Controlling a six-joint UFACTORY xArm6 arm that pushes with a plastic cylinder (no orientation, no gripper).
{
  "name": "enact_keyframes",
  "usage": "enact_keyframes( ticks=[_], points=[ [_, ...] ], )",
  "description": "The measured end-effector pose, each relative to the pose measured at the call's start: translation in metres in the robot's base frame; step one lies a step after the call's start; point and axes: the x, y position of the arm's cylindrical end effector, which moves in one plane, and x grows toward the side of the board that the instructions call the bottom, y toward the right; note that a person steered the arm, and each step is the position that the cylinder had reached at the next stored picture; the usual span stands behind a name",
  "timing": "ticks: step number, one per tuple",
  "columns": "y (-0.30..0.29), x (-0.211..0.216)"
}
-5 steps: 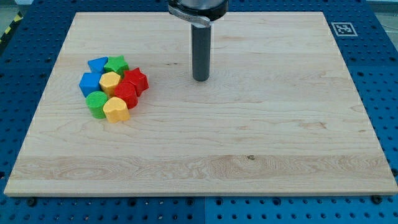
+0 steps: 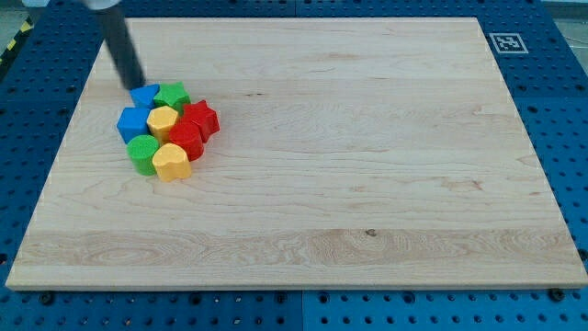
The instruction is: Separate the yellow heart and green circle from a group of blocks
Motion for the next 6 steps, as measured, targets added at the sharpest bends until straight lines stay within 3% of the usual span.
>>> enact_keyframes(
  ticks=[1, 2, 4, 5, 6],
  points=[
    [-0.008, 0.049],
    [0.02, 0.099],
    [0.133, 0.112],
    [0.119, 0.112],
    [0.043, 0.112]
  ],
)
